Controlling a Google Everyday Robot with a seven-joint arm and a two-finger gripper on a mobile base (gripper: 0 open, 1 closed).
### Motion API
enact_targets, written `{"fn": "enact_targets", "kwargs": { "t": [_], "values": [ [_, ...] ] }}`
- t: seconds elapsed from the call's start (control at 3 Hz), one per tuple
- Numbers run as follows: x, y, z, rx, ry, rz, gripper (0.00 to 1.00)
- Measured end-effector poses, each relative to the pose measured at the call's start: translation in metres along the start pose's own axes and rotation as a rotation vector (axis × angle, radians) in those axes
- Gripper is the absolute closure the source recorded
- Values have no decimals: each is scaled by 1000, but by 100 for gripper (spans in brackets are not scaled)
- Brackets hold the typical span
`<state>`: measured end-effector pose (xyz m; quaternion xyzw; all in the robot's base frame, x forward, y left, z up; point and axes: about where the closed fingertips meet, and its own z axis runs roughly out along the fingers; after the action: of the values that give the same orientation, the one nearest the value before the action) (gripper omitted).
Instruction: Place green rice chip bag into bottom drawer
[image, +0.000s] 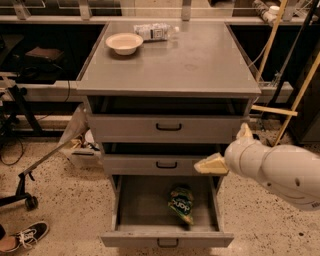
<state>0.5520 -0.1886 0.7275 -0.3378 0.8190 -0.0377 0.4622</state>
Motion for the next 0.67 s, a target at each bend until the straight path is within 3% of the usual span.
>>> {"fn": "enact_targets", "kwargs": {
  "t": [0.33, 0.67],
  "values": [
    [-67, -43, -44, 104, -80, -36, 0],
    [-104, -117, -87, 238, -151, -27, 0]
  ]
}}
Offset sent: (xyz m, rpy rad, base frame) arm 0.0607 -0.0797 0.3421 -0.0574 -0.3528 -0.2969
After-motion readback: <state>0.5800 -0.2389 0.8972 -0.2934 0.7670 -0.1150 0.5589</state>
